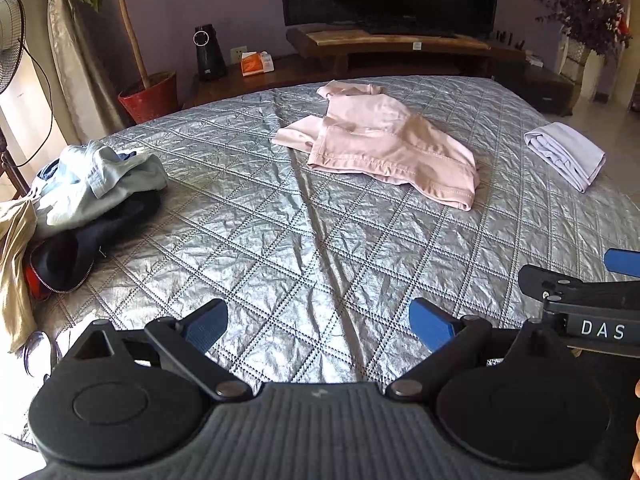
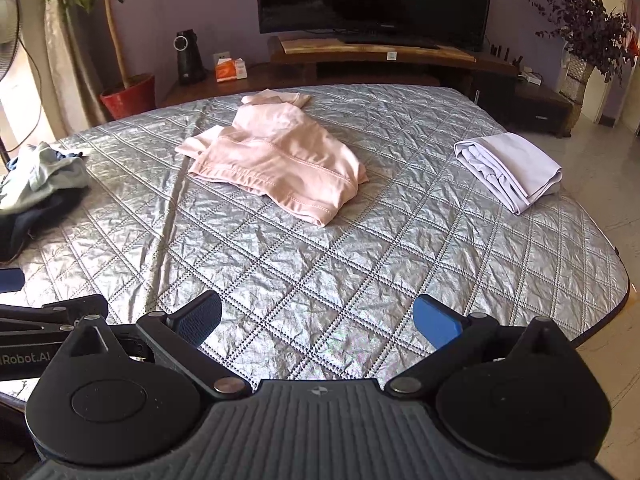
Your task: Fold clothes
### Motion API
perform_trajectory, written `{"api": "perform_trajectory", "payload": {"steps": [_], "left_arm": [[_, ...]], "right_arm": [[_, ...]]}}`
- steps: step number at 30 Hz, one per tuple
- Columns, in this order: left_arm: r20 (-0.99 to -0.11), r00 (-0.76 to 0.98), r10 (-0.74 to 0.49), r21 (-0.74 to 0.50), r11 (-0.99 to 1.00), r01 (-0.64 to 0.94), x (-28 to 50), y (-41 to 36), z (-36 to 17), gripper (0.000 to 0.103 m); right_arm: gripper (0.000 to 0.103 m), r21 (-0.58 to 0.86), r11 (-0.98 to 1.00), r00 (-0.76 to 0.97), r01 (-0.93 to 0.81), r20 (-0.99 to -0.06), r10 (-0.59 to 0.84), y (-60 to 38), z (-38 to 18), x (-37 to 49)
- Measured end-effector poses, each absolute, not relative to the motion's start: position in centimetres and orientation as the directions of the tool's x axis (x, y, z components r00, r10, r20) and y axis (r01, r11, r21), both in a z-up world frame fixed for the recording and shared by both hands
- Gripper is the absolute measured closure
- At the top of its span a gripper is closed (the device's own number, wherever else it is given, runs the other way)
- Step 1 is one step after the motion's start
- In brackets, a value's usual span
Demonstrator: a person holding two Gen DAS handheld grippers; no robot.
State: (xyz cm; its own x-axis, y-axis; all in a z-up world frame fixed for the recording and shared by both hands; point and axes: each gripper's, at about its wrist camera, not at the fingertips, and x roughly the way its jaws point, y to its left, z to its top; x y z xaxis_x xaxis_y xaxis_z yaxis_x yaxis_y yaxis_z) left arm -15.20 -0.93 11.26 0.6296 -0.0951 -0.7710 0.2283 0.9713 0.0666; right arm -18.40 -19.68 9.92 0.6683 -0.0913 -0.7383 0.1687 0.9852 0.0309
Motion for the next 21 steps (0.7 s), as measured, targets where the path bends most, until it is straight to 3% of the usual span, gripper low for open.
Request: {"api": "perform_trajectory", "payload": {"steps": [21], "left_arm": [[-0.778,0.621,-0.1,0.069,0.968,0.243,-15.85,-1.25,10.99,0.007]], "right_arm": [[0.0,0.025,0.986,0.657,0.164,-0.749,-0.091,-19.61,9.67,-18.4]]}}
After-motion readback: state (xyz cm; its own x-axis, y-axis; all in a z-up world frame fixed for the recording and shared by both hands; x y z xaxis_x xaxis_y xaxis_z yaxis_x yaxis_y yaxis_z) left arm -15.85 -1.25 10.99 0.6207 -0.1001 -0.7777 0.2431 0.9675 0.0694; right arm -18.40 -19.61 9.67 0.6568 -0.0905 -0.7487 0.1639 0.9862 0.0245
